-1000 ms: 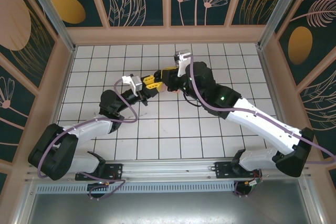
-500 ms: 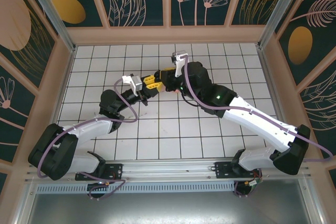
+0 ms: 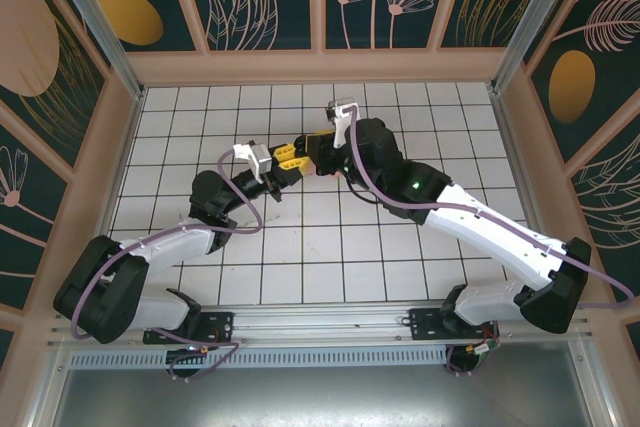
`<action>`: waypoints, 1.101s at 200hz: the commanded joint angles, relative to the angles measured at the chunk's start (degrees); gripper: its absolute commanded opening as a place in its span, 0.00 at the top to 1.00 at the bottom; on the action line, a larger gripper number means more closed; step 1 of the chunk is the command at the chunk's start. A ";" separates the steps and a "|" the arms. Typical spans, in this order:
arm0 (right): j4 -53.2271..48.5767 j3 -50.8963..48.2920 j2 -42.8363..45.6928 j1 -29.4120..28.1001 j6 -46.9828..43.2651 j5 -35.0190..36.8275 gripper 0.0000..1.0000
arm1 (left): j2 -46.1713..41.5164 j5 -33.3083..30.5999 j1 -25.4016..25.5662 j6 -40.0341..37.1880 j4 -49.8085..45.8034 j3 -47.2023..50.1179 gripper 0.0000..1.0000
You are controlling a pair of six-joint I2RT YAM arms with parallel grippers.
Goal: Insert wireless bluetooth earbuds into charging case
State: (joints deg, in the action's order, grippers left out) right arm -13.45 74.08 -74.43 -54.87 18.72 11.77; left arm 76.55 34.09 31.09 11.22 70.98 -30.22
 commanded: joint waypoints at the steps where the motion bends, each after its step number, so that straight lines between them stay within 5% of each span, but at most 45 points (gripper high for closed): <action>1: -2.69 -0.89 0.39 -1.61 -1.50 -1.66 0.85 | -0.87 0.62 0.35 1.08 1.14 -2.30 1.00; 94: -8.17 2.88 -4.27 -3.31 -3.10 0.54 0.84 | -0.89 0.70 0.42 1.87 0.27 -2.74 1.00; 168: -9.33 12.48 -3.41 -0.82 1.04 2.94 0.38 | 1.00 0.00 0.44 2.26 1.01 -1.58 1.00; 220: -11.99 18.00 -5.21 4.25 4.02 -4.20 0.35 | 2.29 0.05 0.45 2.60 2.27 -0.94 1.00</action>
State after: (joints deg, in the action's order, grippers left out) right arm -22.90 88.62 -79.09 -53.69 20.27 12.29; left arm 78.28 33.19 31.24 12.75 69.58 -30.76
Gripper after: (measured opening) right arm 0.660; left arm 0.188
